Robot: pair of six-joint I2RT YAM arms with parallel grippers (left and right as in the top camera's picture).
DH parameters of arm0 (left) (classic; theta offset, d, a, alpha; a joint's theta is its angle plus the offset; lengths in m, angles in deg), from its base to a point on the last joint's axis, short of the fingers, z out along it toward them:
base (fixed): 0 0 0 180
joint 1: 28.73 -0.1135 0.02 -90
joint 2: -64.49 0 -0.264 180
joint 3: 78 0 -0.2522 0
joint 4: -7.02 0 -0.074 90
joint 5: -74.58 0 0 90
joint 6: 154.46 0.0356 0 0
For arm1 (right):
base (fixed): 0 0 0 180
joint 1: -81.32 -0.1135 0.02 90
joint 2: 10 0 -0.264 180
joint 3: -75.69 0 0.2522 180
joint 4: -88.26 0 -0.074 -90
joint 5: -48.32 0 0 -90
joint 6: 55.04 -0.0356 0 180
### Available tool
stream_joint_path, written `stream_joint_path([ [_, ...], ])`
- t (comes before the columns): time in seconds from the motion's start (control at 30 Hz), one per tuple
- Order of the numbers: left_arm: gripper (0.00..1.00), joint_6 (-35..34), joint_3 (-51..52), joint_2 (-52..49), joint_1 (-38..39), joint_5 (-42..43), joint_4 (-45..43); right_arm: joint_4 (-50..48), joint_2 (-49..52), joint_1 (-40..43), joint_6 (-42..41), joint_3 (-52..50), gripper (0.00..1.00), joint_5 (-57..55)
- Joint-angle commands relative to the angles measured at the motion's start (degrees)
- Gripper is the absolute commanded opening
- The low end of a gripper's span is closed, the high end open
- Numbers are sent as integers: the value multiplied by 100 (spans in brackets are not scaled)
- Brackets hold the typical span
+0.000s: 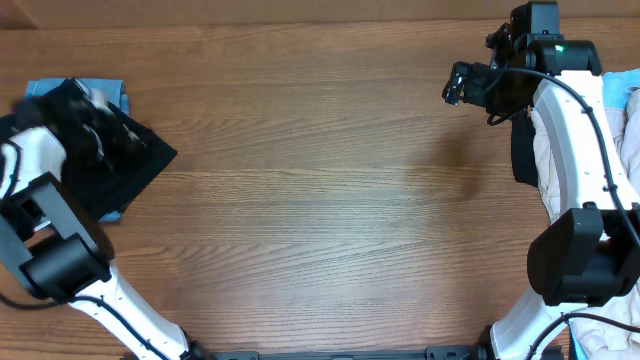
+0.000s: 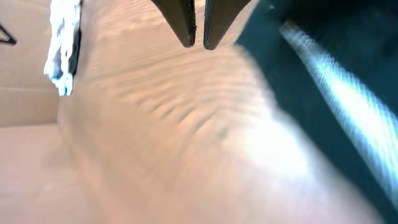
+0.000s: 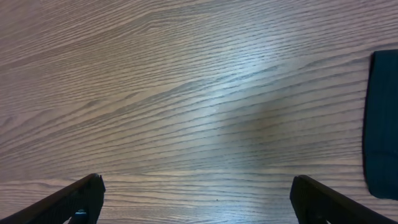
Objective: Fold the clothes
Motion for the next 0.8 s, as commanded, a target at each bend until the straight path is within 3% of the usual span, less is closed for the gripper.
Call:
stream_joint_path([
  [0.0,11,-492,-1040,640,-55,138,-4,-26,15,-15,-2,24,100,-13],
  [0.17,10,-680,-1360,599,-232,-1182,-52,-26,15,-15,-2,24,100,-13],
  [0.3,8,-627,-1357,474,-372,-1707,-63,-26,15,-15,-2,24,100,-13],
  [0.57,4,-503,-1357,-599,-756,-1727,-396,-26,15,-15,-2,24,100,-13],
  [0.77,4,-356,-1377,-1178,-767,-1071,-857,-26,15,-15,-2,24,100,-13],
])
